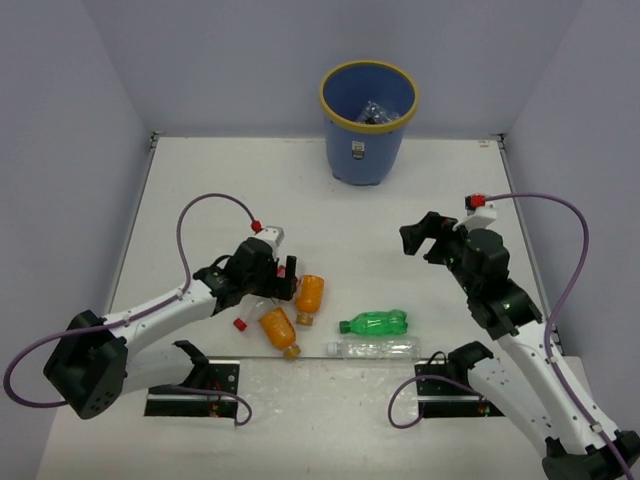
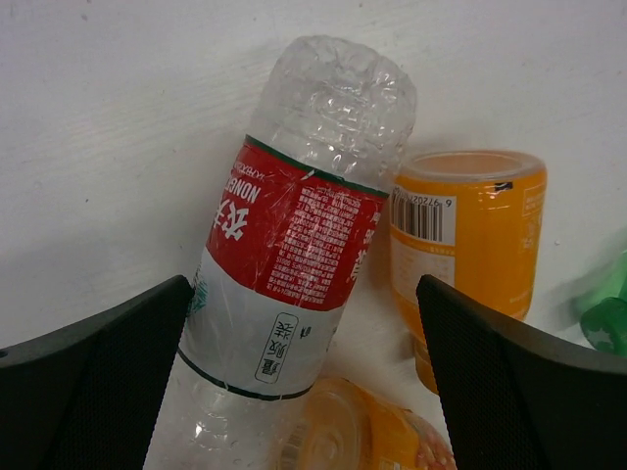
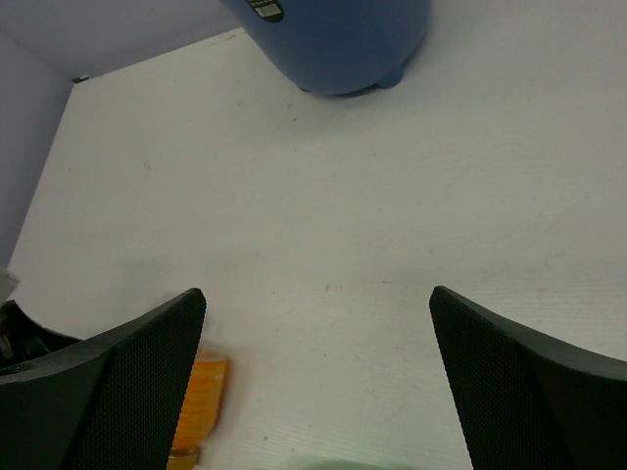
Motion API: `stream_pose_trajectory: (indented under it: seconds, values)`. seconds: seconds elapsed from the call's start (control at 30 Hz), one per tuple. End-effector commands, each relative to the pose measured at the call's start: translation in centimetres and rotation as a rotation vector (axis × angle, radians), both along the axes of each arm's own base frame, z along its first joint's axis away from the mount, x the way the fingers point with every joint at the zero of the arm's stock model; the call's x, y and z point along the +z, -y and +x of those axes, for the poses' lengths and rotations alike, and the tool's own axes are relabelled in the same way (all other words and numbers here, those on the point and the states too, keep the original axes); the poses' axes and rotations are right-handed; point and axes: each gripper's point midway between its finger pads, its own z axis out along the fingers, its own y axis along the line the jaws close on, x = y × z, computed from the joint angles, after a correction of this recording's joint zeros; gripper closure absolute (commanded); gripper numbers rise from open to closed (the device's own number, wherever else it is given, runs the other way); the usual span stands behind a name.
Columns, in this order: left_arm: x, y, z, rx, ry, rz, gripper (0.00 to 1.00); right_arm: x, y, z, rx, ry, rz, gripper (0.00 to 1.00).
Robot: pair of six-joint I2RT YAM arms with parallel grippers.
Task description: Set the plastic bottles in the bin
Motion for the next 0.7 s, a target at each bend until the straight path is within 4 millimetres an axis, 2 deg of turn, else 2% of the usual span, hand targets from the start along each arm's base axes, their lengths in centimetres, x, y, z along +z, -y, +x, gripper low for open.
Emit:
stream_pose_trajectory:
  seconds: [0.0,0.17,0.33,0.47,0.67]
  values:
    - [-0.5,-0.3,0.4,0.008,0.000,0.096,0.00,0.7,-0.2,0.0,-0.003,0.026,0.039,0.01]
    - [-1.6,-1.7,1.3,0.082,-0.007,0.194,0.00,0.6,-0.2,-0.1,-0.001,0.023,0.037,0.01]
    - [-2.6,-1.6,2.2,0.097,-0.016,0.235,0.02,0.6,0.2,-0.2,-0.014,0.030,0.032,0.01]
    - [-2.8,-1.3,3.0,0.104,-0.015,0.252,0.24,0.3,1.2,-0.2,-0.075,0.016,0.023,0.01]
    - [-1.8,-0.8,4.3,0.123,0.013,0.259,0.39,0.0,2.1,-0.2,-0.120,0.013,0.009,0.01]
